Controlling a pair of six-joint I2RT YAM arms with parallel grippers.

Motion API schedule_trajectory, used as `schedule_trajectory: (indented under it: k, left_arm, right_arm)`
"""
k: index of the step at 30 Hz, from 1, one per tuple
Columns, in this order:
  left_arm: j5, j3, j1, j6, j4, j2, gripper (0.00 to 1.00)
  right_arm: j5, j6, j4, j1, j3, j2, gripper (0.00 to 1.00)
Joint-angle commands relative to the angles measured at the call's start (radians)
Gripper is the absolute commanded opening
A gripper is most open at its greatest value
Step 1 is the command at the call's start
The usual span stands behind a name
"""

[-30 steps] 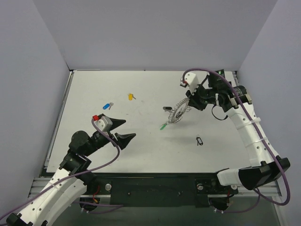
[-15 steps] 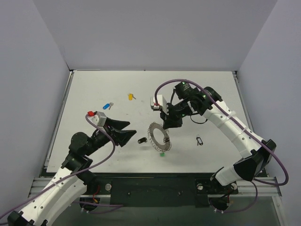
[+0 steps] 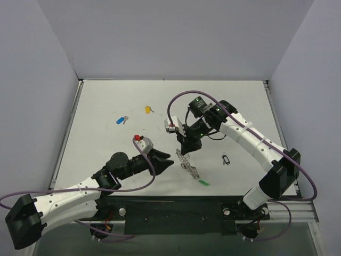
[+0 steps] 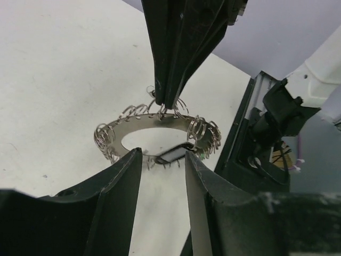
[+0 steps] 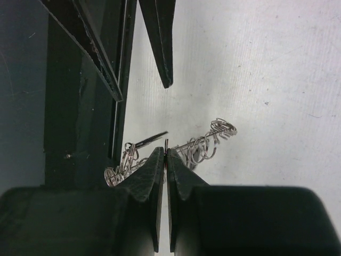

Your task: Put the keys on the keyring

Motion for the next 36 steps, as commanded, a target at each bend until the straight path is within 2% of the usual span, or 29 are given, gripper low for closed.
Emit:
schedule_trajectory:
  k: [1,10,28,36]
  left_arm:
    - [-0.113,0.005,-0.028,0.141,0.199,0.063,0.47]
    - [-0.064,0.045,-0.051,0.191,0.267,0.217,0.42]
    - [-0.081,0.033,-0.086,0.202,0.368,0.290,0.42]
    - [-0.067,0.050,-0.089,0.204,0.383,0.317,0.34]
  right_arm:
    - [-0.054,0.007,0.022,0.010,-0.029,0.004,0.00]
    - [-0.056,0.012,0.037,0.011,-0.044,0.011,0.00]
    - [-0.077,0.027,0.064,0.011,-0.078,0.010,0.00]
    - [-0.083,0.027,0.067,0.010,-0.080,0.011,0.00]
